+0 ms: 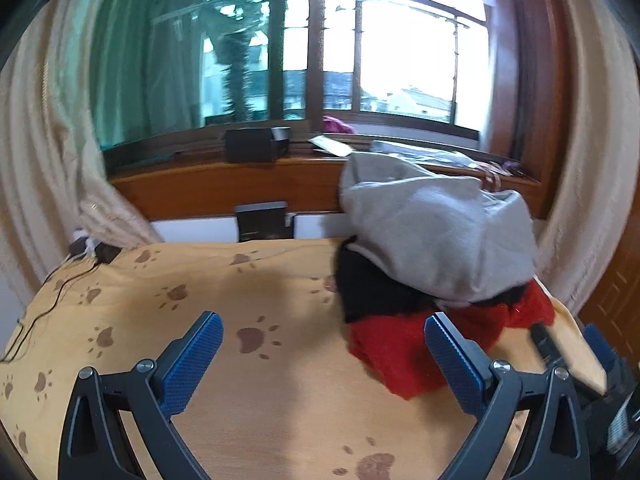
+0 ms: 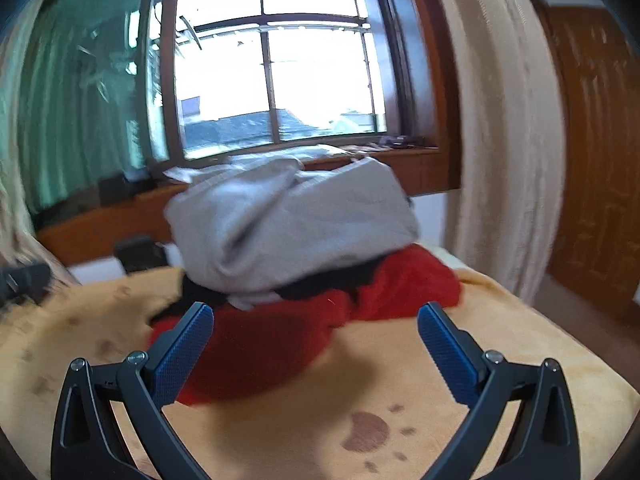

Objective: Fold clothes
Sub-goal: 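Move both tools toward the grey sweater on the clothes pile, then close the right gripper on the grey sweater's edge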

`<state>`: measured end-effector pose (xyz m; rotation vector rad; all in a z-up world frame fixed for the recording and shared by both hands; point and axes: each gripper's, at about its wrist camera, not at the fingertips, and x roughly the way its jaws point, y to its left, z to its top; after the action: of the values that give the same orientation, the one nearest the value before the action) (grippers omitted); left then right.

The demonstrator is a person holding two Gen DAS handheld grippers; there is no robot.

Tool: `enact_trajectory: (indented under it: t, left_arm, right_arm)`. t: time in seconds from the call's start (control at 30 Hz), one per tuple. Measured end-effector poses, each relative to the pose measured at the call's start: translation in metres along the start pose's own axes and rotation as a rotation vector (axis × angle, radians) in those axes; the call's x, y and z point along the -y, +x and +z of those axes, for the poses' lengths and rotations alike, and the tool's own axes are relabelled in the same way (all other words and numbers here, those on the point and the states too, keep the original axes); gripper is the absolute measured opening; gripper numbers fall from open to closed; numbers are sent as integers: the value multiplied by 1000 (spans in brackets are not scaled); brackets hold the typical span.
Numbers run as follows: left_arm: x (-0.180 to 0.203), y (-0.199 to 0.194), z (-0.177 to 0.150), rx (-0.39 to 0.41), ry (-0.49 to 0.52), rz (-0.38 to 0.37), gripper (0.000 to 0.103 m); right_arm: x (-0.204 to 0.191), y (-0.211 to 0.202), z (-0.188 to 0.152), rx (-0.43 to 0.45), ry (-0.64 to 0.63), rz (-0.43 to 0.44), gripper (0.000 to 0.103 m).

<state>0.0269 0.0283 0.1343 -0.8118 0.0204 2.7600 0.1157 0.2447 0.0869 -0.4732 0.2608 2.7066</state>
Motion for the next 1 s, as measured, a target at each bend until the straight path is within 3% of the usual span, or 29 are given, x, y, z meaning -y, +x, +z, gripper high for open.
enact_trajectory:
  t: [0.2, 0.33, 0.57, 0.73, 0.83, 0.9, 0.97, 1.0]
  left_arm:
    - [-16, 3, 5, -4, -36, 11, 103]
    - [-25, 3, 10, -1, -51, 6, 103]
    - [-44, 13, 14, -19, -94, 32, 103]
    - [-47, 24, 13, -47, -98, 41, 103]
    - [-47, 28, 12, -60, -94, 48, 103]
    - [-48, 31, 11, -68, -100, 52, 103]
    - [-49, 32, 10, -76, -107, 54, 103]
    - [-49, 32, 10, -77, -110, 53, 103]
  right_arm:
    - [-12, 31, 58, -4, -50, 118, 102]
    - [-13, 74, 85, -61, -26, 195, 102]
    - [-7, 159, 95, -200, 62, 162, 102]
    - [-16, 191, 91, -247, 52, 149, 98]
    - [-25, 198, 90, -246, 28, 135, 79]
    - [-25, 190, 92, -216, 27, 132, 39]
    - [-19, 183, 96, -200, 59, 158, 17]
    - [-15, 177, 96, -190, 76, 173, 13]
